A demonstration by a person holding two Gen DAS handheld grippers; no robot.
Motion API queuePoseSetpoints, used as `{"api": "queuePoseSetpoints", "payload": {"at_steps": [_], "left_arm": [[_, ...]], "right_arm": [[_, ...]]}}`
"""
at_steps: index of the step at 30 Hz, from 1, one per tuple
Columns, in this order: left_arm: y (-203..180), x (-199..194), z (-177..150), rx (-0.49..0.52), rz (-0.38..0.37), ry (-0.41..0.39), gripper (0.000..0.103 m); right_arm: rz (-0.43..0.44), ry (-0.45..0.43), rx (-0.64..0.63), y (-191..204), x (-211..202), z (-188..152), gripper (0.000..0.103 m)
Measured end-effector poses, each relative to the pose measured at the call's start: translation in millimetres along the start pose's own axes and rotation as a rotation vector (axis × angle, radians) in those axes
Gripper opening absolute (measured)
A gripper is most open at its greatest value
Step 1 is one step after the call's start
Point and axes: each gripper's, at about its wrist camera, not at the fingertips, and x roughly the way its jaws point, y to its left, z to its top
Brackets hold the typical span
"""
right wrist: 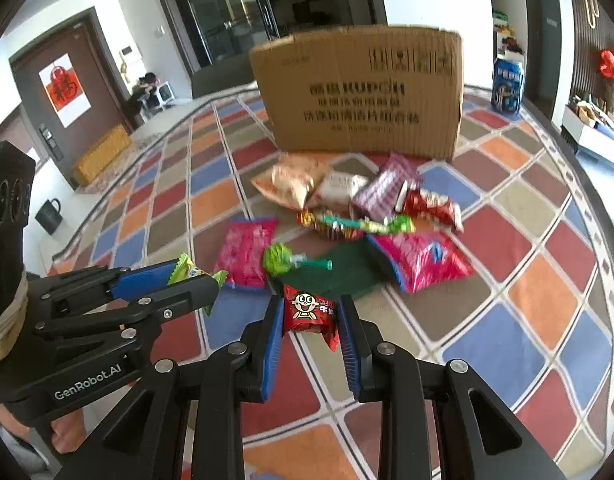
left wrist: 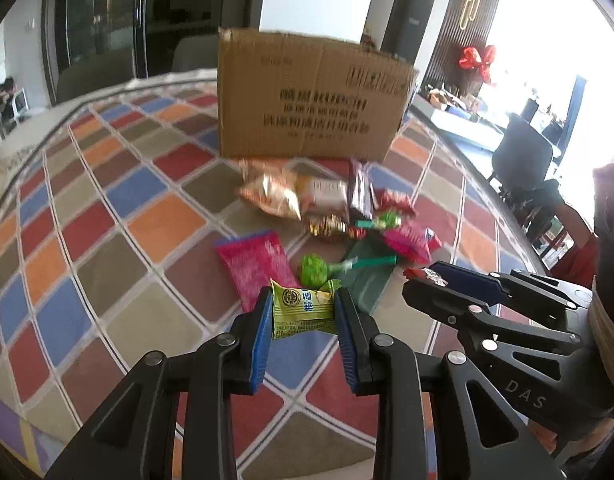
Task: Organize snacks
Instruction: 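Carry both candies into the cardboard box and open both grippers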
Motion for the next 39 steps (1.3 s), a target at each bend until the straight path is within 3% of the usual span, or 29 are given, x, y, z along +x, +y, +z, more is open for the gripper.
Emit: {"api": "queuePoseSetpoints", "payload": {"at_steps": [12,39], "left_arm": [[-5.7,-18.3,52.4,0.038,0.046,-0.139,0.030],[1.0,-3.5,194.3,0.092,0.101,-0.261,0.030]], "right_arm": [[-0.029,-0.151,-0.028,-0.7,-27.9,46.6,0.028],[-0.051,-0.312,-0.045,-25.4,-26.6,182.6,0.028]]}}
